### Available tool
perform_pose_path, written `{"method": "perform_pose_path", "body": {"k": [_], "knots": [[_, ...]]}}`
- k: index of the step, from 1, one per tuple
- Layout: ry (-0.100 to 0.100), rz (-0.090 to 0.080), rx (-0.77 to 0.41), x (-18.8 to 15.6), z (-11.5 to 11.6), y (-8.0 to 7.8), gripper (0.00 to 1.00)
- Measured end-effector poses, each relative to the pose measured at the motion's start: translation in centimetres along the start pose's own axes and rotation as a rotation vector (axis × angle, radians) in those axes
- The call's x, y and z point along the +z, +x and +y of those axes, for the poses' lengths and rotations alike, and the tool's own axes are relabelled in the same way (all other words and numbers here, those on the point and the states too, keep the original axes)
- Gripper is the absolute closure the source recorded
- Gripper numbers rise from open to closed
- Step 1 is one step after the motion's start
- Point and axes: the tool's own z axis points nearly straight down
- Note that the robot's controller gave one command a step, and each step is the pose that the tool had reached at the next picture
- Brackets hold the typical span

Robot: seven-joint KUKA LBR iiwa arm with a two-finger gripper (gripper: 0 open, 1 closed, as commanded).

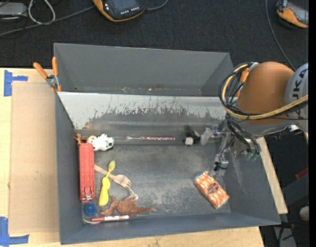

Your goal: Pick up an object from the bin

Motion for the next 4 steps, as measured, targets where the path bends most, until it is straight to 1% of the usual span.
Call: {"method": "perform_pose_path", "body": {"k": [1, 2, 3, 4], "knots": [[0.0, -0.007, -0.033, 1.4, -0.7, 1.4, 0.0], [0.0, -0.004, -0.037, 1.7, -2.7, 0.1, 0.0], [-0.002, 0.0, -0.212, 5.2, -5.7, 3.4, 0.0], [0.0, -0.008, -0.2, 6.6, -4.8, 3.9, 0.0]]}}
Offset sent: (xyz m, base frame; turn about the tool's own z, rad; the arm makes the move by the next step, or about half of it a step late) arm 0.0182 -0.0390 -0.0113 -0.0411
